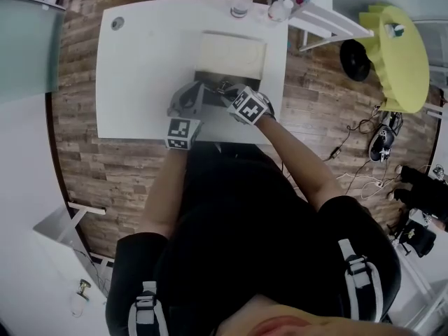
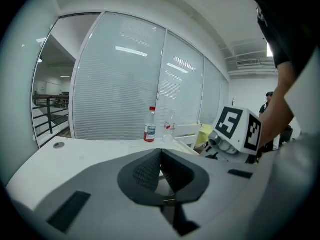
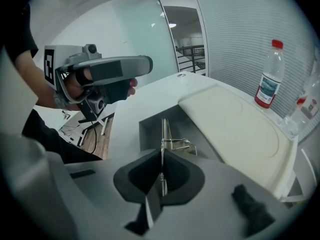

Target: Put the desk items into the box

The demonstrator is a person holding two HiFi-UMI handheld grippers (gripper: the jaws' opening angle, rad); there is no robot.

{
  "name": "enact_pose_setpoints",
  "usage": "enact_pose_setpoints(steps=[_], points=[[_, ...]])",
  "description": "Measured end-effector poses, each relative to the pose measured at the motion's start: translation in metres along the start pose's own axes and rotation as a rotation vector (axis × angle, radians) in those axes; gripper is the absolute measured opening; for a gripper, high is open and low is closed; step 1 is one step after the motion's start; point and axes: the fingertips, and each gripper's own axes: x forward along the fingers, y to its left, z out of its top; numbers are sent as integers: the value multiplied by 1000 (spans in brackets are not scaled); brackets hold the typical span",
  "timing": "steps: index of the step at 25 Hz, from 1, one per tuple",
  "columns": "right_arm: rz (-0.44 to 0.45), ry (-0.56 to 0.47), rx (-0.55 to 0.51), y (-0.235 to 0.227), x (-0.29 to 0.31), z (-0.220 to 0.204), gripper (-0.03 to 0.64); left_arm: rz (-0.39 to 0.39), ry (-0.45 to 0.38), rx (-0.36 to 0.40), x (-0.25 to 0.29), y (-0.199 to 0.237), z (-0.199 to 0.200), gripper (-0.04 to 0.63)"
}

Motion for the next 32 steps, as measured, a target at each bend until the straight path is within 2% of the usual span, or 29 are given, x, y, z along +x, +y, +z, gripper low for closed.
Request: enact_pose_setpoints(steps=[8,15,17,18,23,32], points=[[40,74,10,0,16,0,17,-30,7,-3,0,1,-2,12],[15,111,26,-6,24,-4,28,-44,7,-7,-5,6,-1,12],[1,120,37,-11,24,-5,117,-48,5,-7,-6,7,0,12],[-11,123,41,-13,23,-5,132,-51,3,-6,-6,7,1,12],[-91,111,52,-25,11,-2,164,-76,-5,8,-9,5,8,12],[-156,49,94,-23,-19,4,164,-127,-17,33,-12,-2,23,12]])
